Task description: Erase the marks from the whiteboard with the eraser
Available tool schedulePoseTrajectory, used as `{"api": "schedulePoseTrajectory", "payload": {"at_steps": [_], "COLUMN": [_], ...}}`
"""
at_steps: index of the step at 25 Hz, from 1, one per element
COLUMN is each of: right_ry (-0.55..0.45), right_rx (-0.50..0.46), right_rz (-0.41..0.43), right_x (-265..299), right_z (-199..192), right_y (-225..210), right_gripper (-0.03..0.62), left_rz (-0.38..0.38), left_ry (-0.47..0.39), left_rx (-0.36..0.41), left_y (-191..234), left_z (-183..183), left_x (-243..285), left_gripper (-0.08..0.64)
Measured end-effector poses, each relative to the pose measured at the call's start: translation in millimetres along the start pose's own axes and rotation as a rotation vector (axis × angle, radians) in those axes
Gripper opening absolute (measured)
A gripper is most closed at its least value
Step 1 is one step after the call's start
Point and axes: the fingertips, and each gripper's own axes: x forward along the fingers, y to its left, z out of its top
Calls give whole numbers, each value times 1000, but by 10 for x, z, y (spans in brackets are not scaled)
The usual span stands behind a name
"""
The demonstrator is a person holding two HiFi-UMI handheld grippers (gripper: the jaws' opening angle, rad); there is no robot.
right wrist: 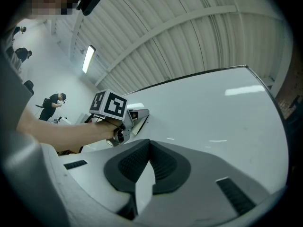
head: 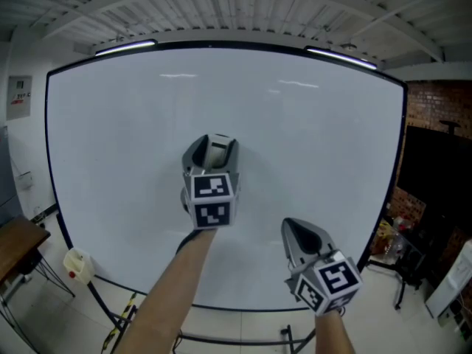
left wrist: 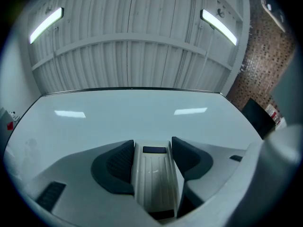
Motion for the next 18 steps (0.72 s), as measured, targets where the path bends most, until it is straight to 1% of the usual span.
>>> {"api": "schedulePoseTrajectory", "payload": {"at_steps": [7, 14, 16, 18], "right_ry": [18, 35, 39, 41], "right_rx": [-6, -13, -8, -9], "right_rz": [-50, -109, -125, -124], "right_x": [-280, -576, -647, -679], "right_z": [-45, -92, -86, -76], "right_y": [-286, -552, -622, -639], "right_gripper": [-3, -3, -3, -3], "left_rz": [-44, -144, -155, -170], "left_ry": [-18, -12, -8, -1], "left_rx": [-39, -49, -46, -51], "left_y": [-484, -1166, -1249, -1263], "left_z": [14, -26, -15, -4], "left_x": [45, 101, 114, 116], "left_gripper": [258, 258, 258, 258]}}
